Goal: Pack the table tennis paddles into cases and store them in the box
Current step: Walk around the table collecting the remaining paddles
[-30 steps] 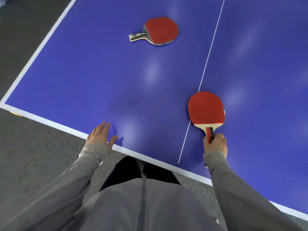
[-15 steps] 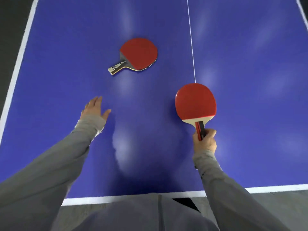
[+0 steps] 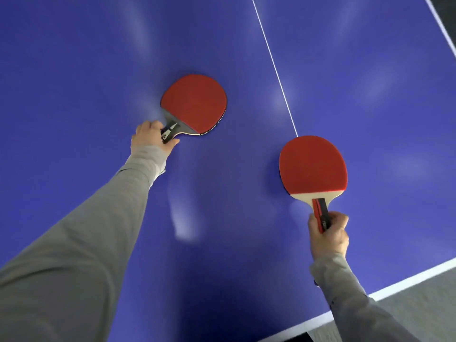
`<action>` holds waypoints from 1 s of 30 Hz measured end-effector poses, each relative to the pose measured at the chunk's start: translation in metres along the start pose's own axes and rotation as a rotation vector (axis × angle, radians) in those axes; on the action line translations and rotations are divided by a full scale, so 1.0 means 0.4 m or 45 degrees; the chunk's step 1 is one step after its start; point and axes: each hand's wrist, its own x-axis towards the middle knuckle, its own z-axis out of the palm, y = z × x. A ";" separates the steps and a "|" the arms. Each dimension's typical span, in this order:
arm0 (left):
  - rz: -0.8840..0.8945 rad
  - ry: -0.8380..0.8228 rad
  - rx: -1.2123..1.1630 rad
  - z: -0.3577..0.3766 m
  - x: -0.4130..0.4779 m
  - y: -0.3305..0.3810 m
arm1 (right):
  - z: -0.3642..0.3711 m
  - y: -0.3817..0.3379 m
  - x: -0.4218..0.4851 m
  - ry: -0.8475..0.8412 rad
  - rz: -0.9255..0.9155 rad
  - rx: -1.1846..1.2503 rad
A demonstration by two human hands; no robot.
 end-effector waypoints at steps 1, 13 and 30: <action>-0.017 -0.026 -0.044 0.000 0.008 0.006 | 0.000 0.004 -0.003 0.005 0.002 -0.001; -0.393 -0.224 -1.094 0.042 -0.289 0.143 | -0.009 0.007 -0.062 -0.034 -0.064 0.104; -0.685 -0.333 -1.157 0.301 -0.821 0.193 | 0.001 0.117 -0.250 -0.575 -0.230 0.152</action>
